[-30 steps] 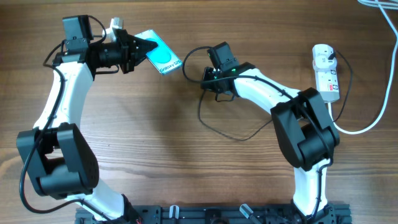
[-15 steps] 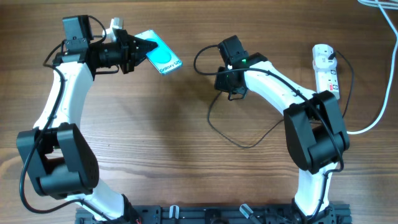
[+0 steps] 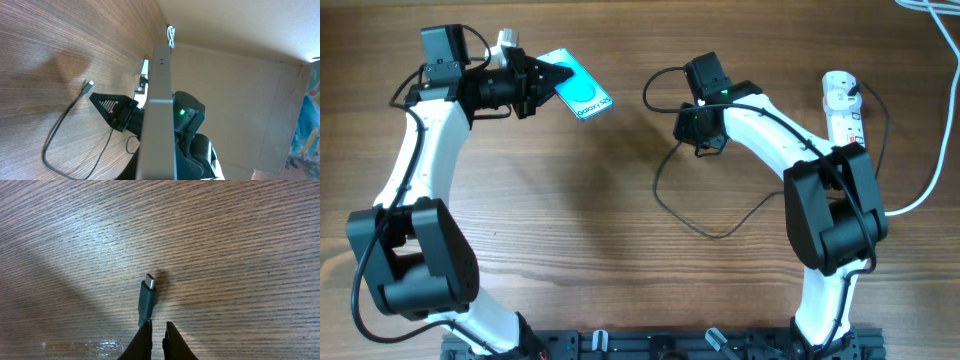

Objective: Plug charger to phone and switch on socket
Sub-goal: 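Grasp the USB-C plug with the right gripper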

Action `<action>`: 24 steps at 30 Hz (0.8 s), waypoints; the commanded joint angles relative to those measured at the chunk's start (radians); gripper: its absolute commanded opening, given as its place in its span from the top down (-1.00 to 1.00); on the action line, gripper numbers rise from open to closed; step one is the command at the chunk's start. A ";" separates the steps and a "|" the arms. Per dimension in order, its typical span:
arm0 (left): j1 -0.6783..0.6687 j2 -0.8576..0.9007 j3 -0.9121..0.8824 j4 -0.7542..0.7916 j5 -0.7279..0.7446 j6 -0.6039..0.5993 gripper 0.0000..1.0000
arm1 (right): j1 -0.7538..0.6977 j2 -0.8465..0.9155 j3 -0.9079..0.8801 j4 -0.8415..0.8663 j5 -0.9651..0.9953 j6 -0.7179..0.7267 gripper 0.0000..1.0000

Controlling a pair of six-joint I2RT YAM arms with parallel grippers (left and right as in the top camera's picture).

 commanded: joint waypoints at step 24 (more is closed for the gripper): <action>-0.003 -0.016 0.001 0.003 0.024 0.024 0.92 | 0.001 -0.011 0.016 0.065 -0.072 -0.165 0.57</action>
